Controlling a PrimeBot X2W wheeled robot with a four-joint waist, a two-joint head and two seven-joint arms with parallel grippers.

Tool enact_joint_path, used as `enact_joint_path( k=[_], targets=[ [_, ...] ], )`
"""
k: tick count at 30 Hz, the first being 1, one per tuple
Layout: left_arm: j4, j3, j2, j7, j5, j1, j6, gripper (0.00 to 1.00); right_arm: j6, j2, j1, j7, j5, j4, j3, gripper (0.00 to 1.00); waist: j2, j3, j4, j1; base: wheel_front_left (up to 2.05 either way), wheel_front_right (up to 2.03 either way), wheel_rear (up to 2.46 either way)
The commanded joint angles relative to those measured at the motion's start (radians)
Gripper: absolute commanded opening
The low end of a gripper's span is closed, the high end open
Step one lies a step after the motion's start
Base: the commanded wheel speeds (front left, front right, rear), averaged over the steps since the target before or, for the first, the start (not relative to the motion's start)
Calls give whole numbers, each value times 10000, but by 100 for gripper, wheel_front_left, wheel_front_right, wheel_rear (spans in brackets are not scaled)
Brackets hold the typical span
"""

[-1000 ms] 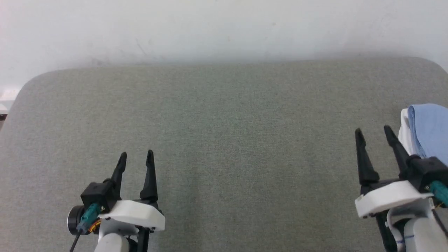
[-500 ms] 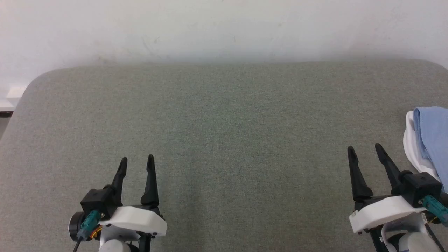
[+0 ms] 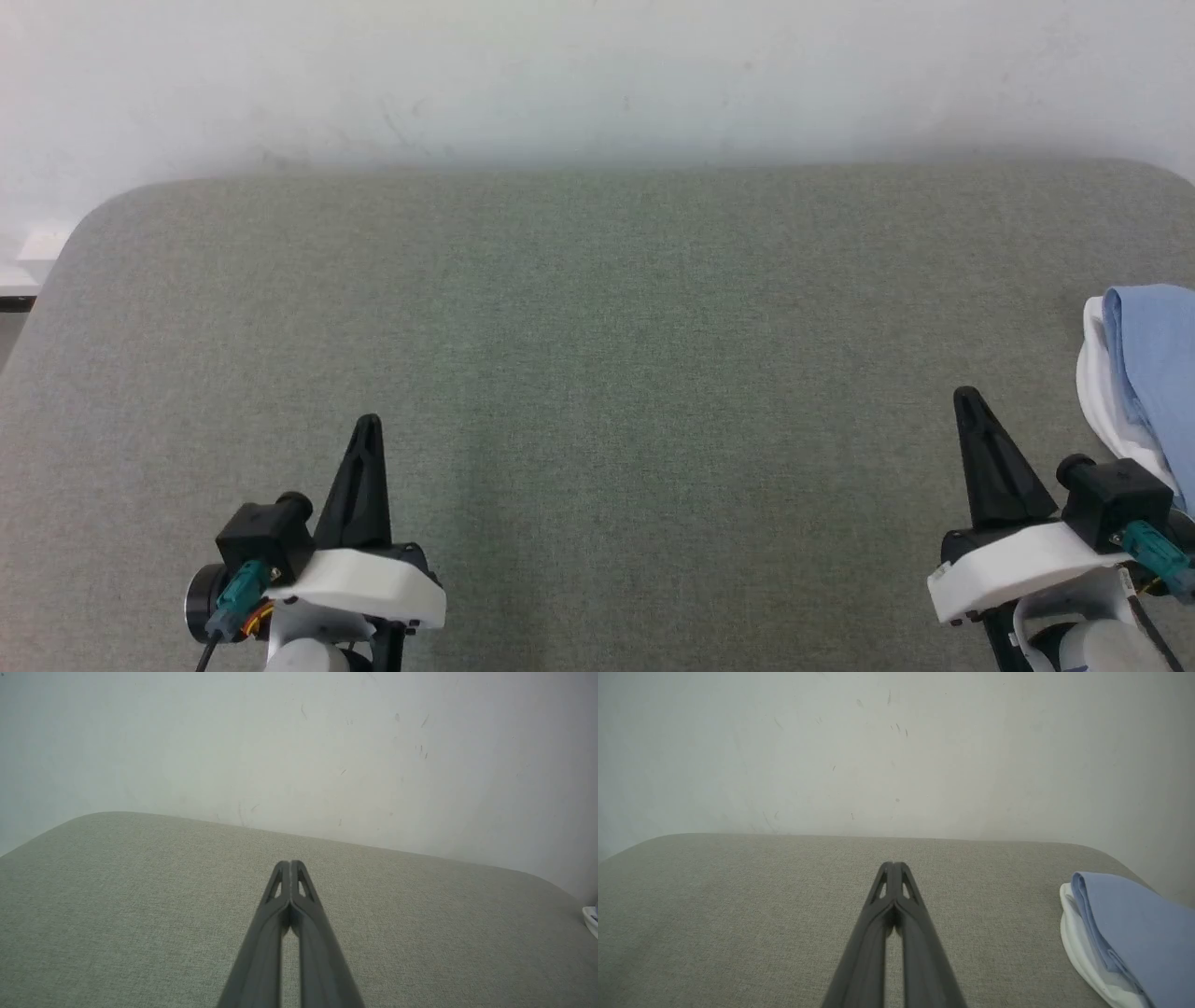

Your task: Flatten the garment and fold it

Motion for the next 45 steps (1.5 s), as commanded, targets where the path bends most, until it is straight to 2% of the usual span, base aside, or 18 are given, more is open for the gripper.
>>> enact_joint_path(
  k=[1, 45],
  targets=[
    [-2, 1, 0, 3, 3, 1, 0, 0, 0, 0, 0, 2, -1, -1, 4, 0, 0, -1, 0, 0, 0, 0, 0],
    [-584, 147, -26, 805, 767, 197, -31, 0, -7, 14, 52, 446, -341, -196, 135, 0, 0, -130, -74, 0, 0, 0, 0]
  ],
)
